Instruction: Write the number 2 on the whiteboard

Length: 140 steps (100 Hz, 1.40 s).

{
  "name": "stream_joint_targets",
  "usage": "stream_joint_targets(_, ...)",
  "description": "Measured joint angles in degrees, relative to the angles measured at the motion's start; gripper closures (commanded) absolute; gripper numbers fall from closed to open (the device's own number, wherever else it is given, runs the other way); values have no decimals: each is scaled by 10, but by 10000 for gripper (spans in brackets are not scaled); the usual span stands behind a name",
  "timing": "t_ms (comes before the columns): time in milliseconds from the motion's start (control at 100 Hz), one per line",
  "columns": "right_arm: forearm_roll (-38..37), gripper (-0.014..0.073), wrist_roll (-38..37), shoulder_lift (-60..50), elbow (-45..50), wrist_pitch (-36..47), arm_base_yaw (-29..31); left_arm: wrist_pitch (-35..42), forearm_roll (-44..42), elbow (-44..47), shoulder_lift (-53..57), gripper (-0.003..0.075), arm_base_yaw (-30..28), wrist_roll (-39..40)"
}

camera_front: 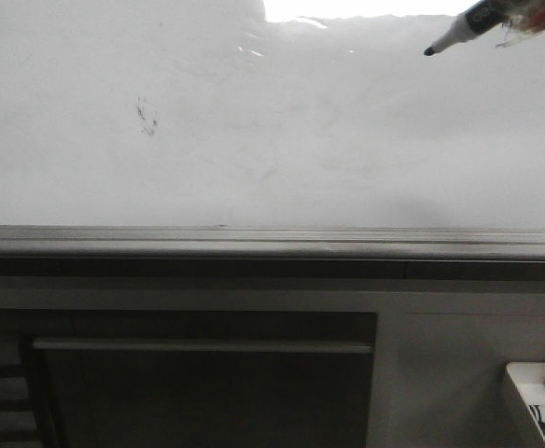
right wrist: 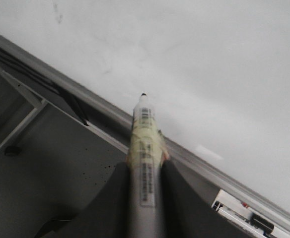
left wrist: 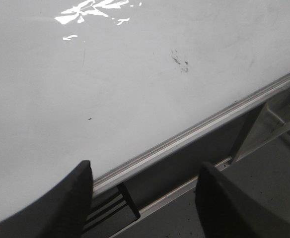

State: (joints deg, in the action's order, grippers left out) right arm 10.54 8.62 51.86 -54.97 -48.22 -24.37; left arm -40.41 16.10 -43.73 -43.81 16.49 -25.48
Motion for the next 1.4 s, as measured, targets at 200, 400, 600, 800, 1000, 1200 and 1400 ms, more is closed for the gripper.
stream_joint_targets(200, 142, 557, 139, 88, -79, -73, 83, 0, 0, 0, 0, 300, 0, 0)
stream_joint_targets(400, 247, 557, 262, 185, -136, -92, 96, 0, 0, 0, 0, 300, 0, 0)
stream_joint_targets(600, 261, 557, 283, 260, -192, -101, 59, 0, 0, 0, 0, 300, 0, 0)
stream_joint_targets(800, 258, 557, 286, 315, -234, -97, 42, 1, 0, 0, 0, 300, 0, 0)
stream_joint_targets(1000, 241, 557, 287, 351, -238, -75, 42, 2, 0, 0, 0, 300, 0, 0)
stream_joint_targets(1200, 231, 557, 288, 359, -238, -59, 41, 2, 0, 0, 0, 300, 0, 0)
stream_joint_targets(1400, 237, 557, 288, 357, -243, -74, 64, 2, 0, 0, 0, 300, 0, 0)
